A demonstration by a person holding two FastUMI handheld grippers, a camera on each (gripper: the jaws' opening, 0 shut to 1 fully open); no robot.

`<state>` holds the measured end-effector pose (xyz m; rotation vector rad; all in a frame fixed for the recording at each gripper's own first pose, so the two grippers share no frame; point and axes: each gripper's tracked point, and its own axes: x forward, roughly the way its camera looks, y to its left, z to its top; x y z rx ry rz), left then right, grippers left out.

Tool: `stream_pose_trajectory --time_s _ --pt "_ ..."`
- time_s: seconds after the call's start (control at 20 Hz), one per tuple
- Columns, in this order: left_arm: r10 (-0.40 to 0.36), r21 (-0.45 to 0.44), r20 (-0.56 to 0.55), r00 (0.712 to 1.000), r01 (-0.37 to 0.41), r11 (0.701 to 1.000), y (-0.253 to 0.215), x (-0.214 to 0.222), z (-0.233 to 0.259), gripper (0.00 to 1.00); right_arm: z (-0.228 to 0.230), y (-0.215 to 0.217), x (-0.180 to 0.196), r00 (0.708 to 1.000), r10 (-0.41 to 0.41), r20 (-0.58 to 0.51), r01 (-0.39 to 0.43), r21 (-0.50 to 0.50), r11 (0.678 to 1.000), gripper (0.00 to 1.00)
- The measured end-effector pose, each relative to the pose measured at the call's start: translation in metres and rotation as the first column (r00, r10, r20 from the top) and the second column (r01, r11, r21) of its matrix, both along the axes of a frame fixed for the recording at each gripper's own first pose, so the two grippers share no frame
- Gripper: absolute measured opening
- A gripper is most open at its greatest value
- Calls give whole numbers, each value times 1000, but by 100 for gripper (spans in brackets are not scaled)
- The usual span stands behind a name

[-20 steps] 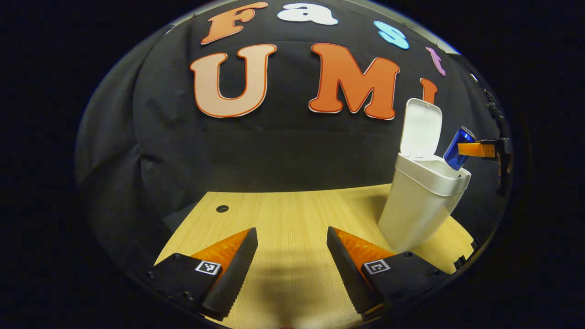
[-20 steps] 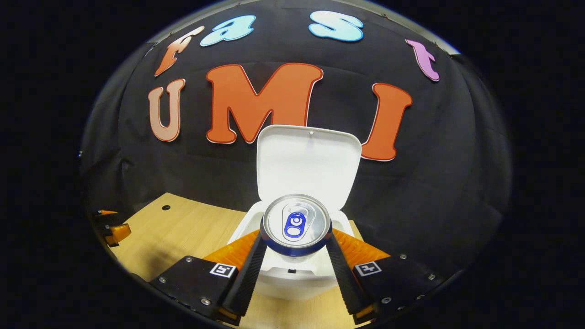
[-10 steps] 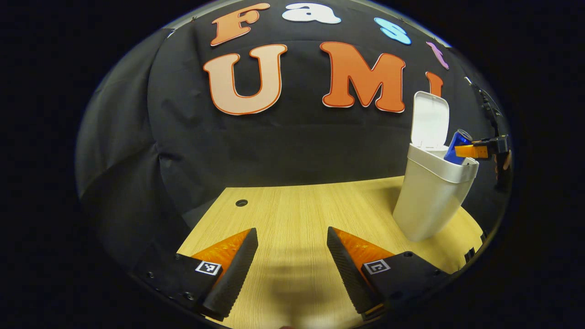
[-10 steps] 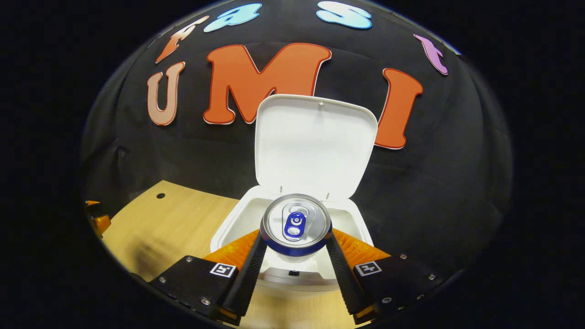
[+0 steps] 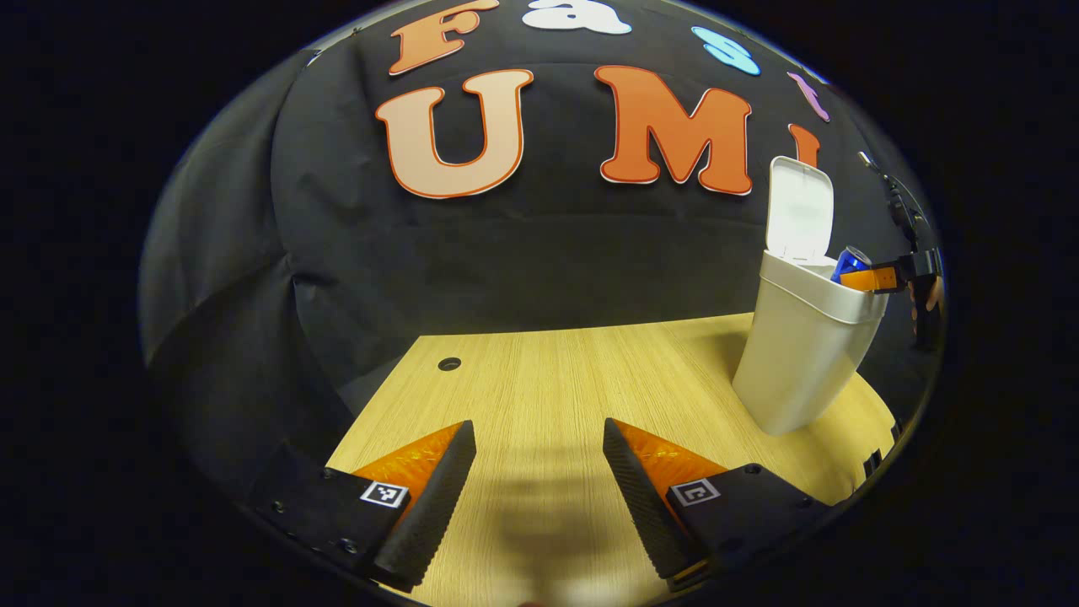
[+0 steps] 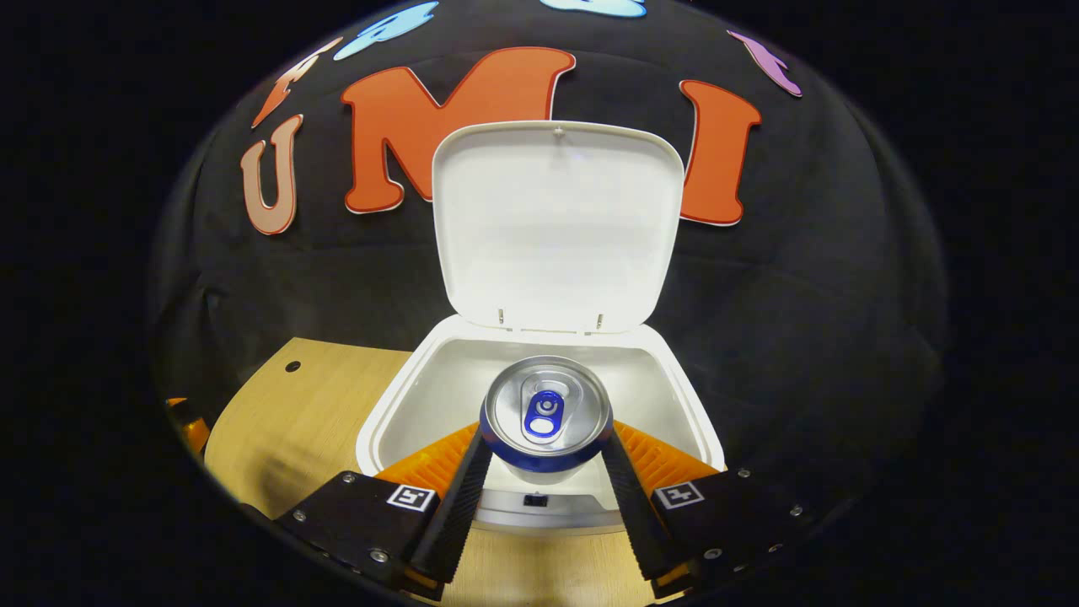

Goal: Press the lid of the desktop garbage bin to open it, pick up the crumpled paper on the desktop and throw it into the bin, then pick up the pop can on the desktop and drop it into the bin, and finally close the garbage bin lid.

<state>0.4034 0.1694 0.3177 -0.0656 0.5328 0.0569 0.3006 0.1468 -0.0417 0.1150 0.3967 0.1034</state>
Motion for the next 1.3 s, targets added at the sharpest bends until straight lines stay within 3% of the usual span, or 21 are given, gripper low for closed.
stream_pose_trajectory --time_s 0.55,0.6,0.65,1.3 --pt "-34 -11 1 999 34 999 4 11 -7 97 -3 -1 -5 998 -30 -49 32 38 999 82" --pt "-34 -13 2 999 34 999 5 11 -6 97 0 -1 -4 998 -32 -46 34 40 999 78" --pt "-35 -14 2 999 35 999 6 11 -7 97 3 -1 -5 999 -34 -40 36 40 999 82" --pt "-47 -32 9 999 47 998 3 11 -8 97 82 -9 8 997 -36 74 34 26 999 82"
